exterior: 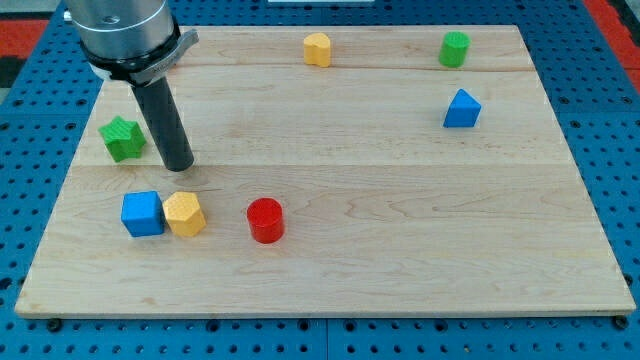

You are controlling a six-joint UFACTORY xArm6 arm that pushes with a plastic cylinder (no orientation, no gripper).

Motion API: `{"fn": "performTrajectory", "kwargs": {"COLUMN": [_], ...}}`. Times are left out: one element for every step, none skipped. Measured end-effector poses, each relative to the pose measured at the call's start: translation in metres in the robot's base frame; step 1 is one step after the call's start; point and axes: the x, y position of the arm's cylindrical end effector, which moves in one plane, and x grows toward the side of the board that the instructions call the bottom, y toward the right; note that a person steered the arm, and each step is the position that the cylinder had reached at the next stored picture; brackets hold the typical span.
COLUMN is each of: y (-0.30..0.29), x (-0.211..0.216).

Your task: Push the yellow hexagon into red circle

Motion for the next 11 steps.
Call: {"fn": "performTrajectory", "kwargs": {"y": [-0.004, -0.005, -0.005, -0.005, -0.005, -0.005, -0.006, -0.003, 0.012, 0.05, 0.084], "x": [0.0, 0.0, 0.0, 0.003, 0.005, 0.027, 0.059, 0.077, 0.087, 0.087, 0.087]}}
